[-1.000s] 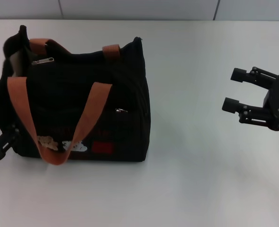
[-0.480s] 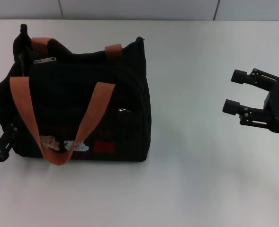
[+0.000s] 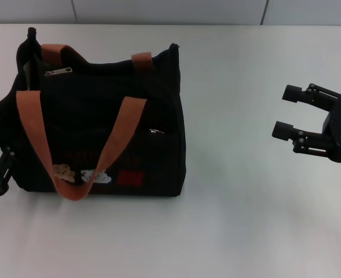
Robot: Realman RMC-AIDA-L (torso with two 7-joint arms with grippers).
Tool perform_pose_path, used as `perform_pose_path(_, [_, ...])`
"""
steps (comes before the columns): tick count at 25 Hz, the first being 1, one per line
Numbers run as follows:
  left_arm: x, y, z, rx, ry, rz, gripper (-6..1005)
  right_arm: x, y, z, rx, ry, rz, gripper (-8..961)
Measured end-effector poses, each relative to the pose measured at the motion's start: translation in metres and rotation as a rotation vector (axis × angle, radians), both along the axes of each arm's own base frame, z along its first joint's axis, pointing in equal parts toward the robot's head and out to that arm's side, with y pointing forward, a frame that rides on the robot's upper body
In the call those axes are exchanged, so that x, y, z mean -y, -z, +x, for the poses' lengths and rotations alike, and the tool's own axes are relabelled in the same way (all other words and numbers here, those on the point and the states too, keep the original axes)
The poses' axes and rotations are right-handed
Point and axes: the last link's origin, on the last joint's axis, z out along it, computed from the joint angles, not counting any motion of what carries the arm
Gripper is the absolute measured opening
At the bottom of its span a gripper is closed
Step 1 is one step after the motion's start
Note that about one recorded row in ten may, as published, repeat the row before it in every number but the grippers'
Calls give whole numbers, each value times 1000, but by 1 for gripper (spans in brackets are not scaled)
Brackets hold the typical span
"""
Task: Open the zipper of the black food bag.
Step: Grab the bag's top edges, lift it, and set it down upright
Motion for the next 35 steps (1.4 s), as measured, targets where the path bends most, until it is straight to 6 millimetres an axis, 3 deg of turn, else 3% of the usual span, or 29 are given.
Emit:
perform_pose_path(10, [-2, 1, 2, -6, 12, 6, 122, 0, 0, 0, -1, 1, 2, 793])
perform_pose_path(15, [-9, -9, 13, 27, 81, 57, 98, 0, 0, 0, -2, 1, 3, 792])
perform_pose_path(16, [-18, -18, 25, 42, 156, 85, 98, 0, 0, 0, -2, 1, 4, 791])
perform_pose_path(18, [-23, -21, 30, 44, 189, 92, 98, 0, 0, 0, -2, 0, 4, 791])
perform_pose_path(20, [-43, -31, 50, 26, 301, 101, 98, -1, 0, -1, -2, -2, 3, 790])
perform_pose_path(25, [-66, -37, 80, 11, 450, 95, 99, 1, -1, -1, -12, -7, 1, 789])
perform_pose_path(31, [-94, -23, 130, -68, 697, 8, 99, 1, 1, -3, -17, 4, -22, 787])
perform_pose_path(35, [-95, -15, 141, -104, 770, -4, 99, 0, 2, -3, -15, 13, -36, 786])
